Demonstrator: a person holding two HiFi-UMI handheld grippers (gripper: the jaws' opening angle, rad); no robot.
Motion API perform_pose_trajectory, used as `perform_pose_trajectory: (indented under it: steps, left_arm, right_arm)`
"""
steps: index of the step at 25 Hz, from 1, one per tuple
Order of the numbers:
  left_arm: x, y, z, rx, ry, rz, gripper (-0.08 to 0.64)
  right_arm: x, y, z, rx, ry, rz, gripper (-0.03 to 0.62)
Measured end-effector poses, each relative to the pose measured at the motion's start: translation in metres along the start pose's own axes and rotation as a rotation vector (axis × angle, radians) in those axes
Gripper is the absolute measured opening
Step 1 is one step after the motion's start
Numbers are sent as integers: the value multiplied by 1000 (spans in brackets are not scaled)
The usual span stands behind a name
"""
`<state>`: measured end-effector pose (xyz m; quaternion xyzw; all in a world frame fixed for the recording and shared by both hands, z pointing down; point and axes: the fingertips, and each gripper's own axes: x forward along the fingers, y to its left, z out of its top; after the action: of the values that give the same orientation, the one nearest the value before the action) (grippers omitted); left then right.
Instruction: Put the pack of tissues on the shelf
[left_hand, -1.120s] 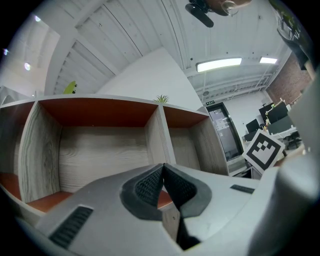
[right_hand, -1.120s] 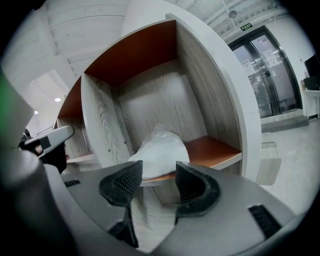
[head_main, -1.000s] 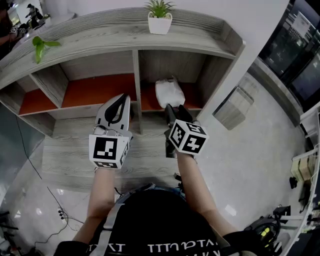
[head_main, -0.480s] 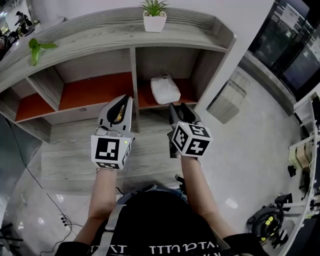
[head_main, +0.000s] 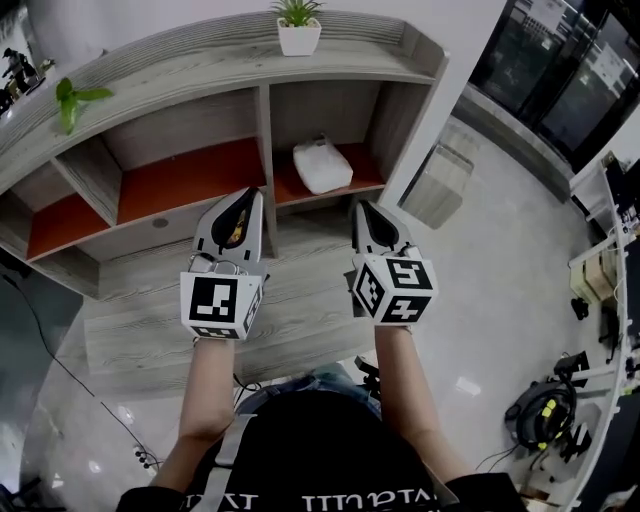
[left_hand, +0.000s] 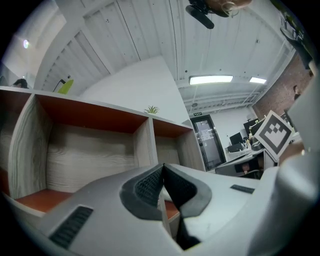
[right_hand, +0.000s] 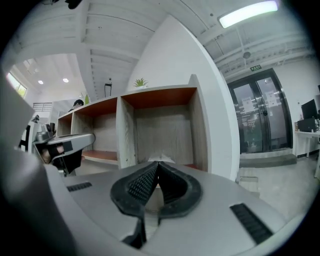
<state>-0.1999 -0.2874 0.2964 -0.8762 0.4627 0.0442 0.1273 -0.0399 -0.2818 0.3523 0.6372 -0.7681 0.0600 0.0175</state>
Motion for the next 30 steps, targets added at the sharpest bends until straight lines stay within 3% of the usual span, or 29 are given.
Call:
perform_pose_trajectory:
  steps: [14,20,24,30]
  left_arm:
    - [-19,-5,24,21,-61,-74,12]
    - [-18,-10,33,22,-79,-51,12]
    - [-13,-19,41,76,-92,-47,12]
    - [-4,-25,51,87,-106,-12,12]
  right_arm:
    - [-68,21,45,-214,-134,-87,15]
    - [-82,23,63,-274,-185,-63,15]
    - [-83,12,71,-306,-226,-55,15]
    - [-87,-3,90,-336,-256,-27,15]
